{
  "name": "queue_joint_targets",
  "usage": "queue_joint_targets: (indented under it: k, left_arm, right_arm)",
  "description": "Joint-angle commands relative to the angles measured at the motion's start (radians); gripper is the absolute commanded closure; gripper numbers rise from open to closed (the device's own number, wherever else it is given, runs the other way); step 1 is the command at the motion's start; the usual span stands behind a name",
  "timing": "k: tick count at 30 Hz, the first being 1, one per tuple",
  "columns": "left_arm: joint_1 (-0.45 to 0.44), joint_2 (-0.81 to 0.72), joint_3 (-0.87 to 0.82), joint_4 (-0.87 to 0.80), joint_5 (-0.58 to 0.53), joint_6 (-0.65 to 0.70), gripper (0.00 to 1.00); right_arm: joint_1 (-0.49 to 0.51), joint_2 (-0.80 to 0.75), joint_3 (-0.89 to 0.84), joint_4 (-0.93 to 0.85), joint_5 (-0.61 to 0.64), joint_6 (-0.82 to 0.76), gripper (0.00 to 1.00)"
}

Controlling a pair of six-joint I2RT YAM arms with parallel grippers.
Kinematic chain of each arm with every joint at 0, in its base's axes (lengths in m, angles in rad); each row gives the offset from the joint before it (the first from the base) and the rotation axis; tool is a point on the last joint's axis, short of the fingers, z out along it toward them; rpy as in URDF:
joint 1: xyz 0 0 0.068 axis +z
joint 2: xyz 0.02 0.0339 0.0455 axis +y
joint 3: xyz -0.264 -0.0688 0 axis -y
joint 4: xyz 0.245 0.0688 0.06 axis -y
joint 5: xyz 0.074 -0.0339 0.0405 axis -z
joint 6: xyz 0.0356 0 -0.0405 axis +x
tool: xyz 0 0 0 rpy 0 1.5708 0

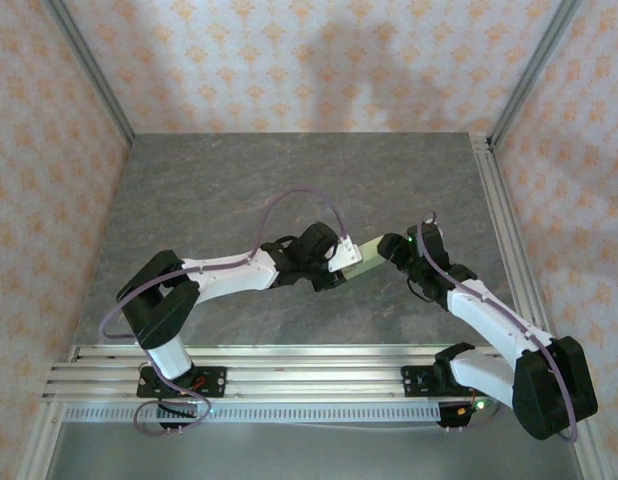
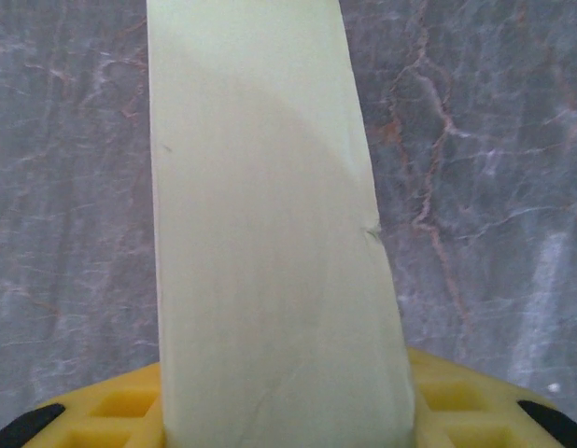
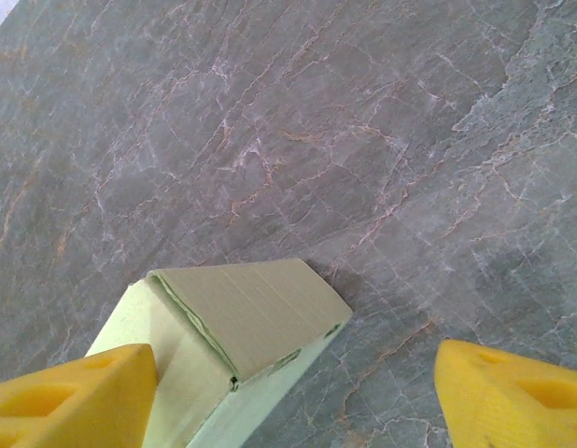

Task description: Fold the paper box

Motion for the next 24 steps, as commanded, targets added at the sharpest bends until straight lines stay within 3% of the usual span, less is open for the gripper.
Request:
queue_joint_targets:
  k: [1, 7, 13, 19, 24]
  left_arm:
    - [-0.021, -0.065, -0.005, -0.006, -0.187, 0.107, 0.56]
    - [-0.023, -0.091, -0.064, 0.125, -0.447, 0.259, 0.55]
    - [-0.022, 0.053, -0.074, 0.264, -0.694, 0.458, 0.56]
    - [-0.022, 0.161, -0.094, 0.414, -0.773, 0.550, 0.49]
    - [-0.022, 0.171, -0.106, 0.414, -0.773, 0.540, 0.38]
  right_arm:
    - [-0.005, 0.000, -0.003, 0.008, 0.010, 0.005, 0.22]
    - [-0.008, -0.003, 0.005, -0.006, 0.032, 0.000, 0.23]
    - [-0.012, 0.001, 0.002, 0.003, 0.017, 0.004, 0.23]
    - [-0.014, -0.005, -0.007, 0.003, 0.016, 0.008, 0.23]
    - [-0.015, -0.011, -0.008, 0.000, 0.017, 0.004, 0.23]
